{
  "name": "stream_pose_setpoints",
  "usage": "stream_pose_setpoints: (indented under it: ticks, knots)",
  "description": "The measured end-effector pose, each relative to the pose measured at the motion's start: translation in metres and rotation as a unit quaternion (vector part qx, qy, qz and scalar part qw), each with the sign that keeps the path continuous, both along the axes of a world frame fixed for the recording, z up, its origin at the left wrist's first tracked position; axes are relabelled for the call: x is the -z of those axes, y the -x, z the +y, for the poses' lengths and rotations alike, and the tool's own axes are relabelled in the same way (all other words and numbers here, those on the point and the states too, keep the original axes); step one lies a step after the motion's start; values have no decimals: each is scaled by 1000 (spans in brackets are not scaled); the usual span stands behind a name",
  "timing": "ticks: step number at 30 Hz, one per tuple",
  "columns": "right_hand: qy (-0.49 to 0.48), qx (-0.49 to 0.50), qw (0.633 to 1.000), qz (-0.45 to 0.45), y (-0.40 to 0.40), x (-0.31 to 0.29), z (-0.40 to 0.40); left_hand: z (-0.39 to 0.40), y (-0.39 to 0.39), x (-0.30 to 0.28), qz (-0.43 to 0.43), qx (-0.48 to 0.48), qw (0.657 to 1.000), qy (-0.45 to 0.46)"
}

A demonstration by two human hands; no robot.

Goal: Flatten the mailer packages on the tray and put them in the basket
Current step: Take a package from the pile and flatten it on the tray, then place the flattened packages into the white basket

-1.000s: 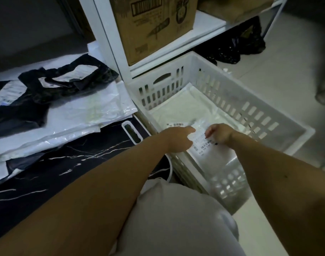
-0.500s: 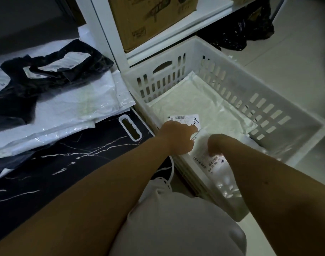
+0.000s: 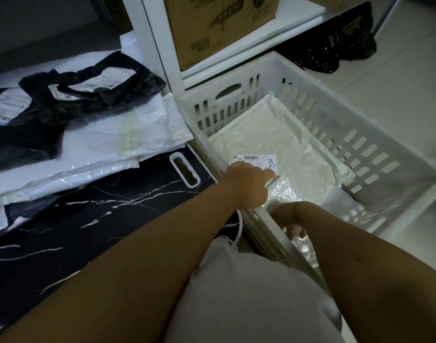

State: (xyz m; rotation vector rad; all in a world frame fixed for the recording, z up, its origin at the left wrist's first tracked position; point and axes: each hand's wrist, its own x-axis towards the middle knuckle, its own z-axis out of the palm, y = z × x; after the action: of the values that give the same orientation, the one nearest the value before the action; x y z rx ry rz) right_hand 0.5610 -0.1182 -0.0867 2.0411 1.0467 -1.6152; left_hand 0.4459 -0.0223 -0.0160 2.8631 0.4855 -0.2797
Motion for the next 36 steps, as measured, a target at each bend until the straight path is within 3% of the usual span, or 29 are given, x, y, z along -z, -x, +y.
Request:
stream_pose_setpoints:
  ticks: [6, 13, 16, 20, 22, 23, 27, 30, 36]
  knots:
    - [-98, 164, 980, -47, -14, -38, 19, -6, 24, -16, -44, -28, 999, 12]
    - [-245, 175, 950, -80, 14, -113, 71, 9, 82, -53, -87, -126, 988, 29]
    - [-292, 145, 942, -82, 43, -143, 96, 19, 116, -66, -83, -172, 980, 49]
    - [-321, 6, 941, -104, 102, -174, 135, 32, 168, -79, -93, -243, 965, 28]
    - [-343, -169, 906, -180, 137, -187, 152, 39, 198, -82, -96, -281, 955, 19]
    - [-364, -207, 886, -197, 155, -192, 160, 44, 214, -82, -99, -303, 948, 18]
    - [-489, -141, 833, -216, 202, -198, 190, 56, 262, -74, -107, -370, 923, 16]
    - [-510, -162, 806, -253, 223, -187, 218, 64, 291, -61, -101, -402, 910, 16]
    - [-438, -145, 847, -265, 221, -170, 265, 77, 322, -38, -102, -430, 896, 49]
